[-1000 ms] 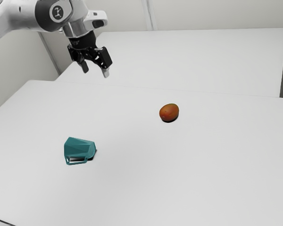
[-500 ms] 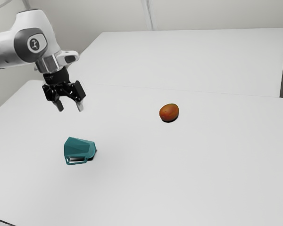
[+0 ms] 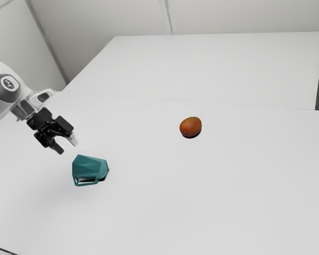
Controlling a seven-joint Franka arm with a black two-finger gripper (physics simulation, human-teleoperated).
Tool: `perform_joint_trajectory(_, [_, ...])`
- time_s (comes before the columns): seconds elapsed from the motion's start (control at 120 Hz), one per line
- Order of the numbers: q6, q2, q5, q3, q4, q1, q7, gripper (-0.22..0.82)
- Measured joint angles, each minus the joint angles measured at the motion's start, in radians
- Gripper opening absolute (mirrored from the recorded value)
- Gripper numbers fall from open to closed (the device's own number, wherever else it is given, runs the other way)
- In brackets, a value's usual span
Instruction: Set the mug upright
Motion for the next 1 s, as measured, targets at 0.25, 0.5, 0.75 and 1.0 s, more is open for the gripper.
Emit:
perform_joint_trajectory(0.25, [-0.005,0.125,-0.151,0.001,-0.004,0.085,0.189,0.60])
perform_joint_trajectory(0.5, [-0.018,0.188,-0.223,0.005,0.015,0.127,0.337,0.60])
perform_joint_trajectory(0.75, [-0.038,0.259,-0.262,0.006,0.057,0.157,0.459,0.60])
perform_joint_trajectory(1.0, [-0.051,0.343,-0.274,0.006,0.113,0.179,0.541,0.60])
